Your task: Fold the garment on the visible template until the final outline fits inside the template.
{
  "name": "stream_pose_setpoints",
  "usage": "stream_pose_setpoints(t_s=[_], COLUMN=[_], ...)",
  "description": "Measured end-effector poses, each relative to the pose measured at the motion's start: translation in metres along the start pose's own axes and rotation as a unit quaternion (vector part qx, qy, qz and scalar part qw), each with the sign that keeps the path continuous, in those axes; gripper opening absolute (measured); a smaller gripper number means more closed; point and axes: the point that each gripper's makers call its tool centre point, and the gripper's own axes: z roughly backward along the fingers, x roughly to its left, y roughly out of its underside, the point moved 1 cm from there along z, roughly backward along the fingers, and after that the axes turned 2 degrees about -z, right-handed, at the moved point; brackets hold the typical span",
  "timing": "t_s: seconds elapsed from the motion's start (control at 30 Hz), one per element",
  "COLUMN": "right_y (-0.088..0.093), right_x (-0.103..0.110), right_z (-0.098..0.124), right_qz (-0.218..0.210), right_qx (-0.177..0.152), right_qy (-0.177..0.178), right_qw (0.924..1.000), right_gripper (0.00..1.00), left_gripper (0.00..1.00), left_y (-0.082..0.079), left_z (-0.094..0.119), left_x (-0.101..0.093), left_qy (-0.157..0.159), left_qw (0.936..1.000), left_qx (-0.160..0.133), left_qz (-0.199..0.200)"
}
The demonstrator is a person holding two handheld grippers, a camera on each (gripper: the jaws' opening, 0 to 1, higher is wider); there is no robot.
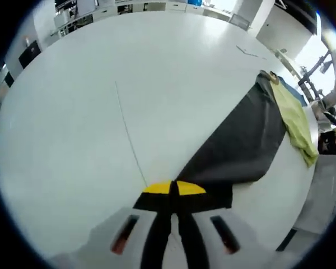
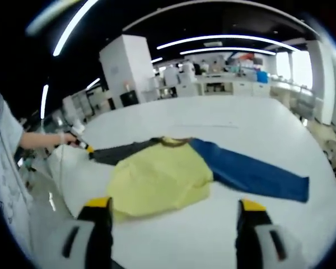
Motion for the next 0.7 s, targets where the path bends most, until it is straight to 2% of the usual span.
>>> stream_pose_setpoints(t_s=[0.2,0.33,0.4,0.43,0.57,0.63,0.7], right_y=[0.000,-0.002,-0.004,-0.004,-0.005,-0.004,-0.003], right_x=[0.002,0.005,0.006,0.007,0.011,0.012,0.015], right_z=[0.005,0.009,0.011,0.011,0.012,0.011,0.010], right_qz=[0.001,0.002,0.003,0.003,0.002,0.004,0.005], right_qx=[-0.003,-0.008,-0.011,-0.011,-0.016,-0.015,-0.015], right_qy=[0.002,0.003,0.003,0.004,0.003,0.002,0.000], right_qw=[1.0000,1.0000,0.9999,0.9999,0.9999,0.9999,0.9999], right_gripper=[0.92,0.92,0.92,0.92,0.92,0.92,0.92], left_gripper=[0.00,0.02,0.14,0.24,0.42,0.61,0.72], left_y=[-0.001,-0.001,-0.002,-0.003,-0.006,-0.011,-0.014], left_z=[0.002,0.005,0.006,0.006,0.020,0.021,0.021], left_x=[0.004,0.001,0.003,0.005,0.000,0.005,0.009], left_qy=[-0.006,-0.016,-0.025,-0.028,-0.032,-0.031,-0.028], left_qw=[0.9999,0.9993,0.9986,0.9981,0.9951,0.9928,0.9912], left_qx=[-0.015,-0.028,-0.039,-0.044,-0.071,-0.085,-0.089], left_qz=[0.002,-0.018,-0.024,-0.031,-0.060,-0.078,-0.095])
